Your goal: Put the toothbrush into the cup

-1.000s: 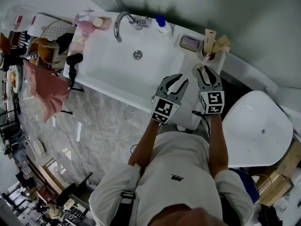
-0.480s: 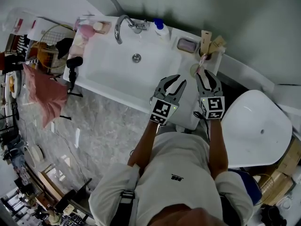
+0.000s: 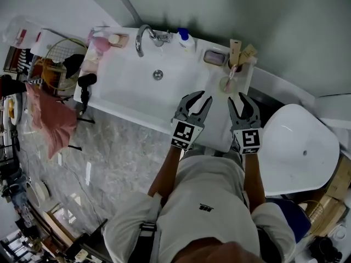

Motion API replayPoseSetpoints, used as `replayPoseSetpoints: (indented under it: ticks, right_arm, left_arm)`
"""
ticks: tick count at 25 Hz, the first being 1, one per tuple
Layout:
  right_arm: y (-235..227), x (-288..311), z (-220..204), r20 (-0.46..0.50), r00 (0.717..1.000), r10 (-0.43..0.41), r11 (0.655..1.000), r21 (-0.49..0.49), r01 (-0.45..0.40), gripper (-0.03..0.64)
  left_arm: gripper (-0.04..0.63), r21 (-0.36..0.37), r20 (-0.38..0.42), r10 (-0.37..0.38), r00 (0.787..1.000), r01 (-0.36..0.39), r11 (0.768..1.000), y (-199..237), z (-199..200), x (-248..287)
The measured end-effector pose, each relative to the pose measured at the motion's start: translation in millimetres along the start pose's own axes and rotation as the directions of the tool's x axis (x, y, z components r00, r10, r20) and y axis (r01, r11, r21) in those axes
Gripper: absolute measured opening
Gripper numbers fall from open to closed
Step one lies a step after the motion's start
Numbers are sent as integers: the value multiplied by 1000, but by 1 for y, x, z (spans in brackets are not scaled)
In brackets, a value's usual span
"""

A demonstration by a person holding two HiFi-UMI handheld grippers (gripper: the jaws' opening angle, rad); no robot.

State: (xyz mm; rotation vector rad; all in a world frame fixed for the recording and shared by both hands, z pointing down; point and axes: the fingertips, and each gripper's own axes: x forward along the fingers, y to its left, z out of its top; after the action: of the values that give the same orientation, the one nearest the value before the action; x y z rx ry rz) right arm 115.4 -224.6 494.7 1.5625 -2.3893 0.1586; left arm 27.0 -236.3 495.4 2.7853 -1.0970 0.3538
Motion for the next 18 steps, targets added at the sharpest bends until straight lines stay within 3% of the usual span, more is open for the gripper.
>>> replayPoseSetpoints:
  ticks: [18]
  right_arm:
    - [32,-34,12,3,993,-115,993,10,115,153]
  left_arm:
    - [123,8,41,-67,997,67,998,-4,6,-41]
